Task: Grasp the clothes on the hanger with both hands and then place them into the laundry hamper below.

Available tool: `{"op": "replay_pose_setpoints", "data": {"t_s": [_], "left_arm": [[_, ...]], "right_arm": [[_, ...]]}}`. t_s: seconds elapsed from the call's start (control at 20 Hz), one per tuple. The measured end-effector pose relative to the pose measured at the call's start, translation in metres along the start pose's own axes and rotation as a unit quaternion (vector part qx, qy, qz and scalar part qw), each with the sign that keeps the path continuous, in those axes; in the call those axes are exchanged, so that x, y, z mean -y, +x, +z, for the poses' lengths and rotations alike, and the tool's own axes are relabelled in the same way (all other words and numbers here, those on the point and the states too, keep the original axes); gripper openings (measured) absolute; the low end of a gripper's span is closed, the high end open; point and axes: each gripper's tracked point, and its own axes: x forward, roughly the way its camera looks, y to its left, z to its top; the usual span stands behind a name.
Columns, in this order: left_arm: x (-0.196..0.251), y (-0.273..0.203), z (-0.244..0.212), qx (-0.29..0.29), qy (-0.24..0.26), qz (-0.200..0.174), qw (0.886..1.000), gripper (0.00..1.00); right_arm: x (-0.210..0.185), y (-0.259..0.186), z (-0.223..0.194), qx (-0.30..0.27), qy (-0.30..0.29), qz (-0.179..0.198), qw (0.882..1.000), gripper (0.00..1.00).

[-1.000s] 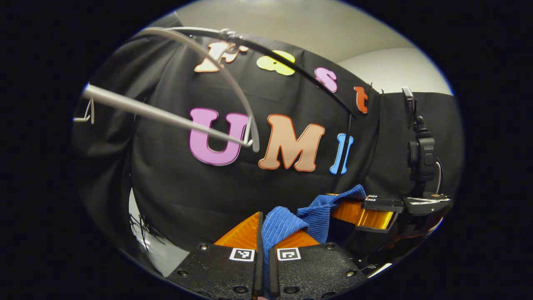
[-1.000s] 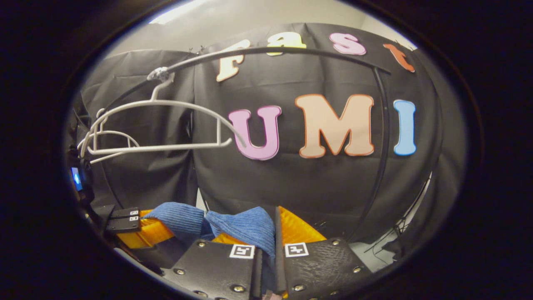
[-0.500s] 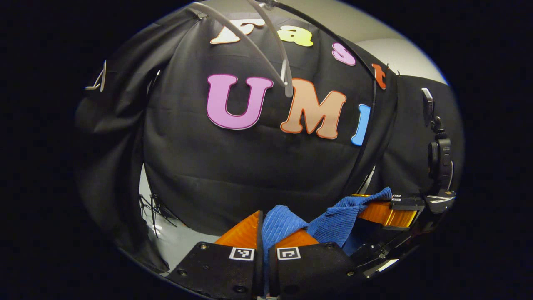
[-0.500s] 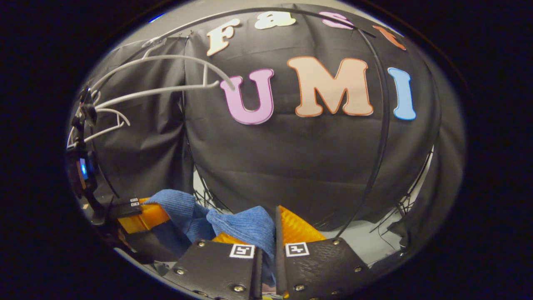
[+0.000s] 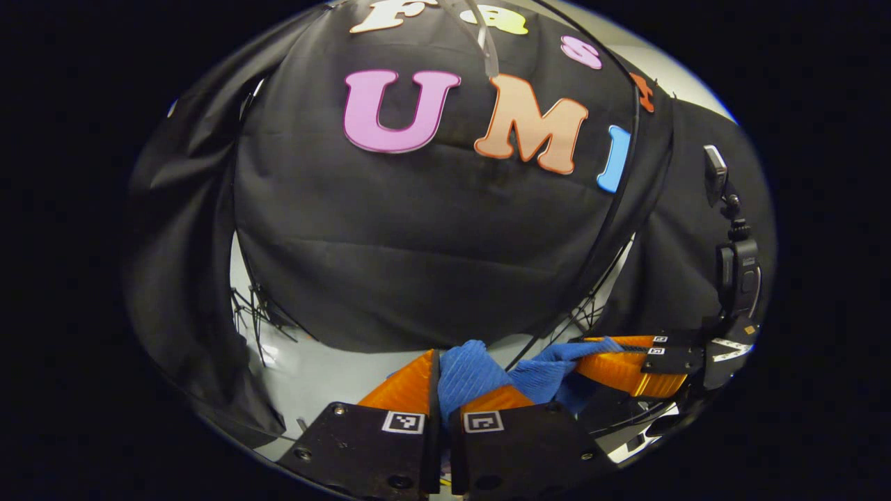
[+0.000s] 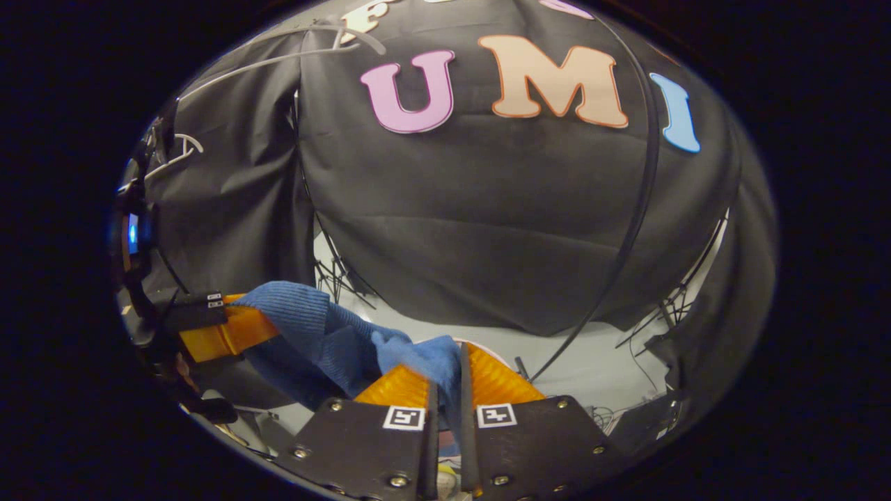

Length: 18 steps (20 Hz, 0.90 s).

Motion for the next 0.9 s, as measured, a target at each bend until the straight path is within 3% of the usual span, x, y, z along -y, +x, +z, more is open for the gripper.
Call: {"op": "replay_pose_setpoints", "data": {"t_s": [0.2, 0.3, 0.4, 0.45, 0.55, 0.9], "left_arm": [[0.002, 0.003, -0.042, -0.066, -0.001, 0.004, 0.998, 0.08], [0.005, 0.003, -0.074, -0.129, 0.009, 0.006, 0.992, 0.07], [0.011, 0.004, -0.101, -0.178, 0.011, -0.001, 0.984, 0.13], [0.012, 0.011, -0.111, -0.189, 0.014, -0.001, 0.982, 0.24], [0.018, 0.013, -0.123, -0.205, 0.017, -0.007, 0.979, 0.60], [0.019, 0.009, -0.137, -0.222, 0.003, -0.002, 0.975, 0.59]], "right_arm": [[0.000, 0.004, -0.008, -0.019, -0.003, -0.003, 1.000, 0.13], [-0.002, 0.006, -0.011, -0.026, 0.001, 0.001, 1.000, 0.13], [-0.005, 0.009, -0.012, -0.030, 0.004, 0.003, 1.000, 0.13], [-0.007, 0.011, -0.013, -0.032, 0.002, 0.003, 0.999, 0.13], [-0.006, 0.010, -0.017, -0.035, -0.001, 0.003, 0.999, 0.13], [-0.002, 0.005, -0.024, -0.037, 0.002, -0.003, 0.999, 0.13]]}}
